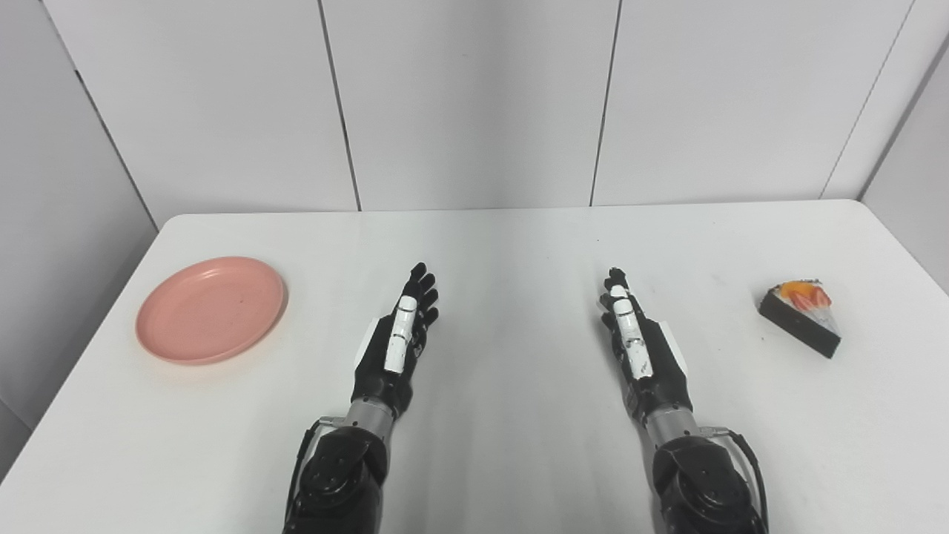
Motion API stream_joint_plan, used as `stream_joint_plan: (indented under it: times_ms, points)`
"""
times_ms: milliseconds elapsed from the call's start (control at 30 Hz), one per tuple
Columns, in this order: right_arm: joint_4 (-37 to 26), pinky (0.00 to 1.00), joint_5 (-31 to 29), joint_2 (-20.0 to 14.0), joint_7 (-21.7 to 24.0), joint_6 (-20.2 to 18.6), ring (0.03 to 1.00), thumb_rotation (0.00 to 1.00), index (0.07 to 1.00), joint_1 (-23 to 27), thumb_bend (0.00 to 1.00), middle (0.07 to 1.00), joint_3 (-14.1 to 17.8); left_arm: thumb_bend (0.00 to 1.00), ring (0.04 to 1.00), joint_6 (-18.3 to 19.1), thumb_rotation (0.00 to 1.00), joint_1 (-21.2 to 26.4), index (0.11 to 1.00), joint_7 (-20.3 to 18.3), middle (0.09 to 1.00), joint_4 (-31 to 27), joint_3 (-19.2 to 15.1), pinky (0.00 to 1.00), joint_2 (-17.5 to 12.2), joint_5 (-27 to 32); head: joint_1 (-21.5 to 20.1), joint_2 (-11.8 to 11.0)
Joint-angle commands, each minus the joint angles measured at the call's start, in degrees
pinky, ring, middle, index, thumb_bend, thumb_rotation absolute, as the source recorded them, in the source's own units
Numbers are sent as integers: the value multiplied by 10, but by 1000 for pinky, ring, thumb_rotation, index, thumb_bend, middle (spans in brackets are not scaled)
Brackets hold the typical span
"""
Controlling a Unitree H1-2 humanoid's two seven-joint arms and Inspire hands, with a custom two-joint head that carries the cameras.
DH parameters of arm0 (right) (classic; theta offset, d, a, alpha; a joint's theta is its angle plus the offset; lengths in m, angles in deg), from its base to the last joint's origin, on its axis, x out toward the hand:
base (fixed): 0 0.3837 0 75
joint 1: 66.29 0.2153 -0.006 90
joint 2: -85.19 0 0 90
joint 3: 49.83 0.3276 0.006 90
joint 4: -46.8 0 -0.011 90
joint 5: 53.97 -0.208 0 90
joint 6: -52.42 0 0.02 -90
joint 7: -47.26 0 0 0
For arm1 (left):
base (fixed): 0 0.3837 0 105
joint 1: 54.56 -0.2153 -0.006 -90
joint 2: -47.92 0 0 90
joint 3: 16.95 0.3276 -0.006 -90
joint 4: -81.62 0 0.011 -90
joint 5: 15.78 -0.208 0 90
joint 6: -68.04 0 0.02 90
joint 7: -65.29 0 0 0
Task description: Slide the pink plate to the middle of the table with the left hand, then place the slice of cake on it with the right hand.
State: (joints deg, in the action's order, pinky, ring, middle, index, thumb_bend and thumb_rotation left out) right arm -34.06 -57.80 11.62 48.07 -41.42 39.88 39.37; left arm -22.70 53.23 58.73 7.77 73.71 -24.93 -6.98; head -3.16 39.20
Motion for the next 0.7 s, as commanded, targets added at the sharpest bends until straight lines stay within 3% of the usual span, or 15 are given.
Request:
stream_joint_plan:
  times_ms: [0, 667]
  points:
    - [-15, 1000, 0, 5, 6, 5, 986, 979, 981, 14, 551, 986, -5, 633, 1000, 1, 1000, 2, 1000, -1, 1000, -2, 0, 1000, -4, -5, 1, 1]
    - [-11, 1000, 0, 6, 4, 13, 985, 973, 980, 16, 546, 983, -4, 626, 1000, 5, 1000, 2, 1000, -2, 1000, -5, 0, 1000, -4, -2, 0, 1]
